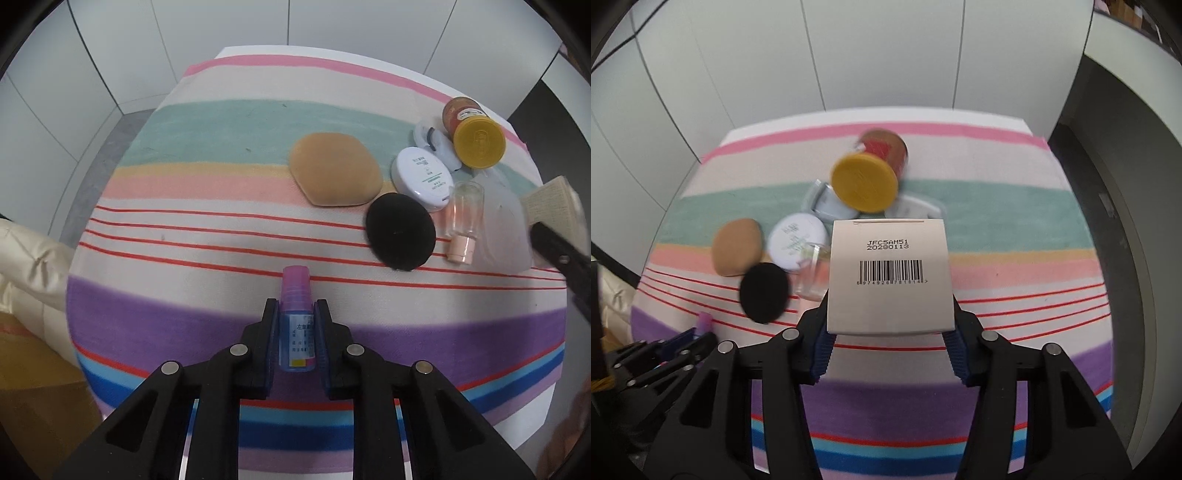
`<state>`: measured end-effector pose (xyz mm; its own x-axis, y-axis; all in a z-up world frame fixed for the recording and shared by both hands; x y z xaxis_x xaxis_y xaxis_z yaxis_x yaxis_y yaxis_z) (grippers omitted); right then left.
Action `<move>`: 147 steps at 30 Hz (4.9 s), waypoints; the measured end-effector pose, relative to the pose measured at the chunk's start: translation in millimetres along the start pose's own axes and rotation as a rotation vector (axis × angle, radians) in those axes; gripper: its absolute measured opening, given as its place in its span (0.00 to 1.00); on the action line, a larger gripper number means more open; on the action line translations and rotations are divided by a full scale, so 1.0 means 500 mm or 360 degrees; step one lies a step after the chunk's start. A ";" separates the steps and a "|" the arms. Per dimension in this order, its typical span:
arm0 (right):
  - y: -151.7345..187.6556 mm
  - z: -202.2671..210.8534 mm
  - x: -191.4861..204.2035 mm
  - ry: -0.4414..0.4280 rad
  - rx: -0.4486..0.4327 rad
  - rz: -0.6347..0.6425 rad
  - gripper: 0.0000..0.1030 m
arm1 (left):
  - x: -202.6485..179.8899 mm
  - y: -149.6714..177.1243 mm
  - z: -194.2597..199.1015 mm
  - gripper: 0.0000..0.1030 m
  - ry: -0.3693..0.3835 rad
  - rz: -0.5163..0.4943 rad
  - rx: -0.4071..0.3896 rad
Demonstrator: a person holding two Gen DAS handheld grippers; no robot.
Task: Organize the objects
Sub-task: 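Grasp the purple-capped bottle with the left tool while the right tool grasps the white box, then carry the bottle and white box with both tools over the cardboard box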
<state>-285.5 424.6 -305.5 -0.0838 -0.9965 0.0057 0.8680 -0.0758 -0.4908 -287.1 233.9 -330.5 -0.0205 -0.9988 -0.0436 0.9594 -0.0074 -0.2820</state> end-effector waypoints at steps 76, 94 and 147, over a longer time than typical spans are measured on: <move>0.098 0.806 -0.001 -0.0252 -0.0474 -0.0092 0.52 | 0.073 0.179 0.755 0.19 -0.0028 -0.0379 -0.0559; 0.370 0.856 -0.049 -0.0175 -0.0393 -0.0115 0.52 | 0.135 0.388 0.797 0.19 0.0029 -0.0445 -0.0505; 0.381 0.740 0.476 -0.0699 -0.0078 0.0785 0.52 | 0.593 0.487 0.781 0.19 -0.0153 0.0304 -0.0417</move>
<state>40.9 159.7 -75.2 0.5339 -0.8371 0.1197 0.7295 0.3843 -0.5658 50.2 -82.8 -37.6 0.1913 -0.9810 -0.0324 0.8383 0.1805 -0.5145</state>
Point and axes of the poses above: each gripper's, at about its wrist camera, not at the fingertips, and z roughly against the way its jaws point, x to its left, y to its underside, the point moved 1 cm from there along -z, roughly the way its jaws point, and after that the axes turned 3 degrees about z, right-handed, at the moved point
